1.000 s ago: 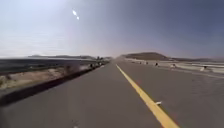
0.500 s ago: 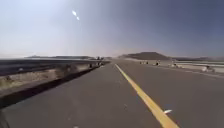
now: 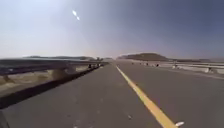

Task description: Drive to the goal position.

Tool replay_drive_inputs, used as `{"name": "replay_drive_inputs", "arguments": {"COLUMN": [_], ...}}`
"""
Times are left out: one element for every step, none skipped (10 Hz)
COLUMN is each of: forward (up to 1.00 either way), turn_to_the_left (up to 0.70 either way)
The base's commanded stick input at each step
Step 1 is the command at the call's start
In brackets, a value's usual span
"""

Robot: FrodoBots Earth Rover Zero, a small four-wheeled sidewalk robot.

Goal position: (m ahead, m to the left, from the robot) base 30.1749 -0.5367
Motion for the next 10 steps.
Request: {"name": "replay_drive_inputs", "arguments": {"forward": [0.50, 0.50, 0.50, 0.50, 0.50, 0.50, 0.50, 0.50, 0.50, 0.50], "turn_to_the_left": [0.00, 0.00, 0.00, 0.00, 0.00, 0.00, 0.00, 0.00, 0.00, 0.00]}}
